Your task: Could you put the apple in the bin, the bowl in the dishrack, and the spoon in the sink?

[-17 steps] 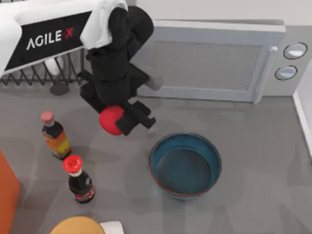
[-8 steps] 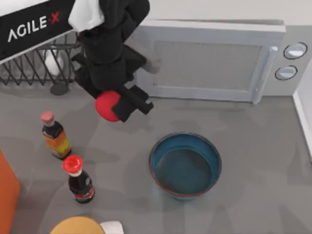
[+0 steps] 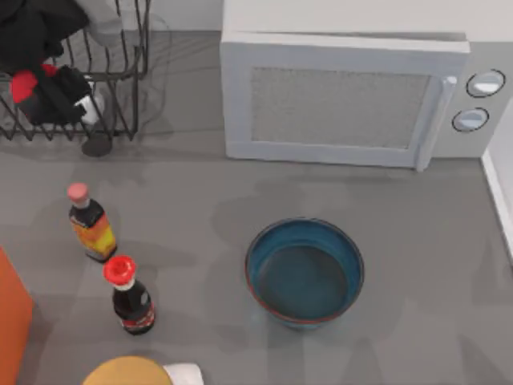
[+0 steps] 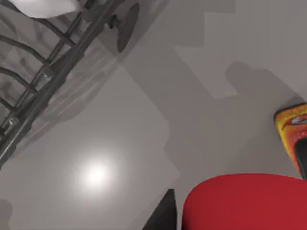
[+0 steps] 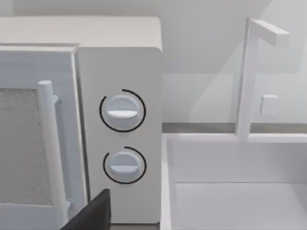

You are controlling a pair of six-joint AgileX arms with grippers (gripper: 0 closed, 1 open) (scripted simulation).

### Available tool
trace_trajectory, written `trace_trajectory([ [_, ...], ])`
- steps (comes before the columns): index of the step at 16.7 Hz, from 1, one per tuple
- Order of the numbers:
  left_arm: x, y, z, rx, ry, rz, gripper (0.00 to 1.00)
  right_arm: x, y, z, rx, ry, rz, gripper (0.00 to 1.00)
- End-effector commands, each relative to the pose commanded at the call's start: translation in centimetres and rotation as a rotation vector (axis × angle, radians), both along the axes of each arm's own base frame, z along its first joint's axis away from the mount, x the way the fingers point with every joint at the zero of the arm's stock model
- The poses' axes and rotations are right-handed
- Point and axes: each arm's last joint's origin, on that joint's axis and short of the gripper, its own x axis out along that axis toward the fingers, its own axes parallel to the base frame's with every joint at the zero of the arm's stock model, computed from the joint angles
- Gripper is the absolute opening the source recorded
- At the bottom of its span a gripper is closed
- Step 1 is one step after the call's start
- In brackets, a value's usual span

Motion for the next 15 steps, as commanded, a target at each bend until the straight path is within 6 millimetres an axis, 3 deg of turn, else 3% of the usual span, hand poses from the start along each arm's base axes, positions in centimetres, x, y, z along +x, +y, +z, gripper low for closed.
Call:
trace_trajectory([
  [3,-2.7,5.6,1.8,0.075,-0.023,-0.153,0.00,0.0,0.0,0.0,0.000,0.000,0.000,1.00],
  [7,-7.6,11.0,1.7,0.139,0.038,-0.375,0.00,0.0,0.0,0.0,0.000,0.000,0.000,1.00],
  [10,-11.1,12.9,0.5,0.132,0.093,-0.531,0.00,0.0,0.0,0.0,0.000,0.000,0.000,1.00],
  [15,-15.2,13.5,-2.5,0.068,0.179,-0.672,0.00,0.0,0.0,0.0,0.000,0.000,0.000,1.00],
])
